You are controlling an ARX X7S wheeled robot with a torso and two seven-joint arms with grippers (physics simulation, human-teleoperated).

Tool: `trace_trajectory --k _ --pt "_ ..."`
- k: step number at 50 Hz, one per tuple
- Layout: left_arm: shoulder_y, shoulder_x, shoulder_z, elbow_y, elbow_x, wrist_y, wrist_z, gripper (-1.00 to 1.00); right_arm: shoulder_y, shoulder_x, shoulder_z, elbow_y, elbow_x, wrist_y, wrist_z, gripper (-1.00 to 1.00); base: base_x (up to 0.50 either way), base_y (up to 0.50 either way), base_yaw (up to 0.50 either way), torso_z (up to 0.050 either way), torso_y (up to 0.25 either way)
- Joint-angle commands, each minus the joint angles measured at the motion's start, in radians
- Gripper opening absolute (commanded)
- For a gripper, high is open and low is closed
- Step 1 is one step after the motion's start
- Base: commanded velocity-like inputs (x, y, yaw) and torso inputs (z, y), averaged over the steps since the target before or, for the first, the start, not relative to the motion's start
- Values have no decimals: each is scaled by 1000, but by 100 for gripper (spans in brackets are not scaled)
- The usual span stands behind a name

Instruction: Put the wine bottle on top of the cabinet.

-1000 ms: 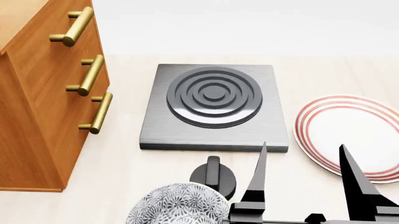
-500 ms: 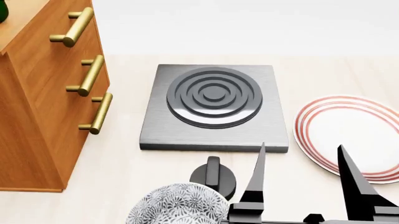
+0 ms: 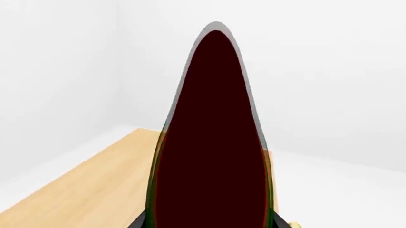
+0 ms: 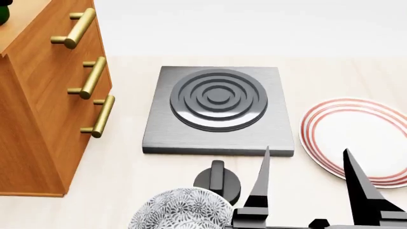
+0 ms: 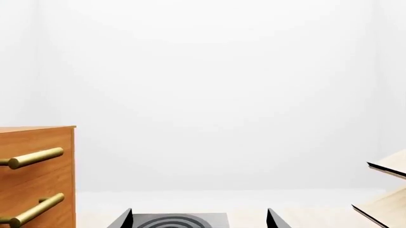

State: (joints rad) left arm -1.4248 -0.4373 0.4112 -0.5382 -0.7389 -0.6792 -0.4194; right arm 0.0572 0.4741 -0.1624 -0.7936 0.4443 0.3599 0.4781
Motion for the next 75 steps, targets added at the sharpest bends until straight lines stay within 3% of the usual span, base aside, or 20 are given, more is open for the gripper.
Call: trace_trajectory --k 1,25,26,59,68,75 --pt "79 -11 38 -47 -28 10 -41 -100 -2 4 -1 -4 3 0 2 100 0 0 3 0 0" --pt "85 -16 36 -45 -34 1 -42 -100 4 7 -12 0 5 0 3 100 0 1 2 -2 0" --pt "86 -16 34 -44 -35 1 -46 100 3 7 -12 1 5 0 3 100 0 0 0 0 0" --pt "89 -15 36 -33 -35 12 -34 100 3 13 -20 3 8 -6 7 100 0 0 0 0 0" --pt "174 -44 33 131 -33 78 -42 100 5 15 -22 -2 11 -7 10 100 0 0 0 0 0" --pt "285 -111 49 333 -15 99 -91 100 7 17 -23 -7 12 -4 12 100 0 0 0 0 0"
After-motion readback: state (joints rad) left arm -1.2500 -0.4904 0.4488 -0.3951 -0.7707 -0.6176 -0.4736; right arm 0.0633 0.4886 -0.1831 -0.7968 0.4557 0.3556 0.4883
